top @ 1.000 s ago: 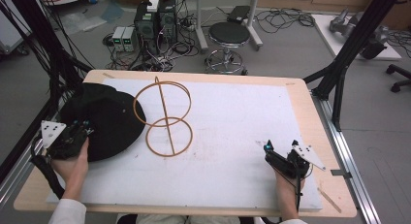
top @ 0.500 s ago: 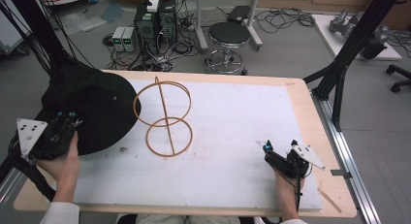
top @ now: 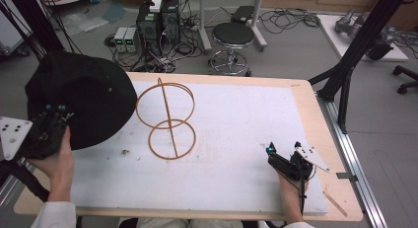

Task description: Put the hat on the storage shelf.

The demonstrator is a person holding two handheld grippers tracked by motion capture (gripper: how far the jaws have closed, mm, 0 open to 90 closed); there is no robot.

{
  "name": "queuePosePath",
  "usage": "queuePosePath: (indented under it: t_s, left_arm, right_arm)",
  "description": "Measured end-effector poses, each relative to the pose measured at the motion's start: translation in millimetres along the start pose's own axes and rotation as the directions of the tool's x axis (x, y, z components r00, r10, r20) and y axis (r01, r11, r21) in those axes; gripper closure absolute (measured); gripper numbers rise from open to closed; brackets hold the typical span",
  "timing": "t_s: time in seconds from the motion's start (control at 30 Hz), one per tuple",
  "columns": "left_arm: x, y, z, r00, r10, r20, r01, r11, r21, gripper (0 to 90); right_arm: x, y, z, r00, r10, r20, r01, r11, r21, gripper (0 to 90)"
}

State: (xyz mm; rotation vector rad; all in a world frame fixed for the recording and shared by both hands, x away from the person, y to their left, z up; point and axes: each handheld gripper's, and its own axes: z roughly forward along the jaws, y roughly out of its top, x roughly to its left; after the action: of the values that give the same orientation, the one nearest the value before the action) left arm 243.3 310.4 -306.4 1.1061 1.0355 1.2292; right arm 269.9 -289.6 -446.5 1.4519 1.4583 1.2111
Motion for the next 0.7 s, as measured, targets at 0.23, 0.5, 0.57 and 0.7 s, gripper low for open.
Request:
queuePosePath:
  t_s: [0.23, 0.5, 0.57, 0.7]
  left_arm:
    - [1.4, 27.2, -6.4, 0.9954, -0.055, 0.079, 0.062, 0.9946, -0.084, 86.0]
    - [-15.3, 41.7, 0.0, 0.9802, -0.111, 0.164, 0.131, 0.9843, -0.118, 85.9]
    - [-21.3, 43.3, 3.6, 0.9763, -0.12, 0.18, 0.143, 0.9822, -0.121, 85.9]
    - [-32.6, 45.7, 9.7, 0.9676, -0.125, 0.219, 0.155, 0.9802, -0.124, 85.9]
  right_arm:
    - [2.3, 0.7, 0.5, 0.9999, -0.011, -0.002, 0.011, 1.0, 0.001, 6.4]
    - [2.6, 1.0, 0.5, 1.0, -0.002, -0.003, 0.002, 1.0, -0.004, 6.5]
    - [2.7, 1.0, 0.5, 1.0, -0.002, -0.003, 0.002, 1.0, -0.005, 6.5]
    - [2.6, 0.9, 0.6, 1.0, -0.008, -0.006, 0.008, 1.0, -0.005, 6.4]
